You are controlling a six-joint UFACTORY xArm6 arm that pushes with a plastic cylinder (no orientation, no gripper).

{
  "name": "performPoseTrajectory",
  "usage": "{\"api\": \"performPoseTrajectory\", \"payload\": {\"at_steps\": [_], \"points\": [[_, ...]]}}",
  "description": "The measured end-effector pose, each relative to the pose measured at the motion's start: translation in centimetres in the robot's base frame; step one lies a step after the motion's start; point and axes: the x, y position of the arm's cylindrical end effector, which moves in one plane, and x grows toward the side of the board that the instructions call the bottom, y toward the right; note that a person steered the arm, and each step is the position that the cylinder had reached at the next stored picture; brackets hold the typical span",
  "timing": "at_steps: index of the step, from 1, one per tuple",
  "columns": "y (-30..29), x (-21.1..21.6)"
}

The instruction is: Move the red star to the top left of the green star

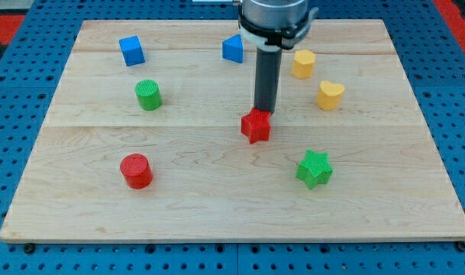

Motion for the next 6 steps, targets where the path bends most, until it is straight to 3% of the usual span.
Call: {"api": "performPoseTrajectory", "payload": {"at_steps": [1, 2, 3, 4, 6], "points": [[1.3, 3.2], [2.8, -2.7], [0.2, -2.2], [-4.4, -1.3], [-1.9, 4.0]]}}
